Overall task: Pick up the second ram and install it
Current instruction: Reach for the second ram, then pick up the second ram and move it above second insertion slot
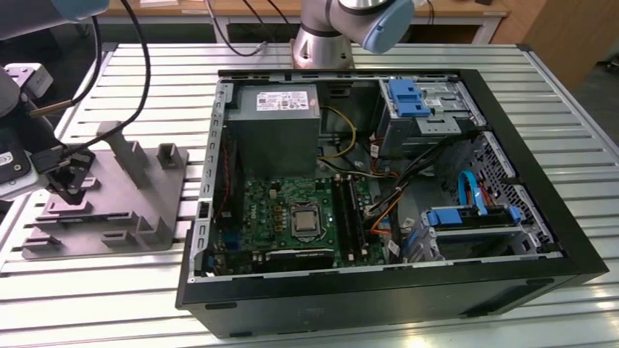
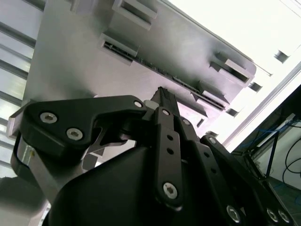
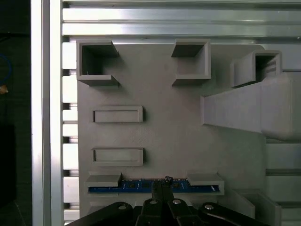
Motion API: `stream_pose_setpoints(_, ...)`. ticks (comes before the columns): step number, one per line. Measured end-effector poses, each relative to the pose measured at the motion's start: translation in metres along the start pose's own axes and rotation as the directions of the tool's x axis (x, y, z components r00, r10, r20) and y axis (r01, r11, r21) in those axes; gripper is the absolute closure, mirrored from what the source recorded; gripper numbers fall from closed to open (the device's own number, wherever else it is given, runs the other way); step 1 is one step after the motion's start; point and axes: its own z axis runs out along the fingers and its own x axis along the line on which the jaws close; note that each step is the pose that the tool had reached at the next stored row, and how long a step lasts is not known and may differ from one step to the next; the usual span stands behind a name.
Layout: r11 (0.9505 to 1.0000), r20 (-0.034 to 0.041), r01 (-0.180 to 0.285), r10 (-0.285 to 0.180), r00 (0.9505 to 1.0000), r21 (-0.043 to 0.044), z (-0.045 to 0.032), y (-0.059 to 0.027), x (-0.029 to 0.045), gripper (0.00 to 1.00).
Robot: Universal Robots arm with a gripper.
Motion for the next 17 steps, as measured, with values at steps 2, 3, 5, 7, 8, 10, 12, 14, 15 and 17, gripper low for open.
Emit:
stream_pose_setpoints(2,1.0000,0.0000,0.000,0.000,1.0000,0.0001,0.0000,0.0000,0.0000,0.90)
stream_pose_setpoints(3,1.0000,0.0000,0.000,0.000,1.0000,0.0001,0.0000,0.0000,0.0000,0.90)
stream_pose_setpoints(5,1.0000,0.0000,0.000,0.000,1.0000,0.0001,0.0000,0.0000,-0.0001,0.90)
stream_pose_setpoints(7,1.0000,-0.0001,0.000,0.000,1.0000,0.0002,0.0000,0.0000,0.0000,0.90)
stream_pose_setpoints(8,1.0000,0.0000,0.000,0.000,1.0000,0.0002,0.0000,0.0000,-0.0001,0.90)
stream_pose_setpoints(10,1.0000,0.0000,0.000,0.000,1.0000,0.0002,0.0000,0.0000,0.0000,0.90)
stream_pose_setpoints(12,1.0000,0.0000,0.000,0.000,1.0000,0.0002,0.0000,0.0000,0.0000,0.90)
stream_pose_setpoints(14,1.0000,0.0000,0.002,-0.002,1.0000,0.0002,0.0000,0.0000,0.0000,0.90)
stream_pose_setpoints(15,1.0000,0.0001,0.008,-0.008,1.0000,0.0002,0.0000,0.0000,-0.0001,0.90)
stream_pose_setpoints(17,0.9995,0.0003,0.032,-0.032,0.9995,-0.0001,0.0000,0.0000,-0.0001,0.90)
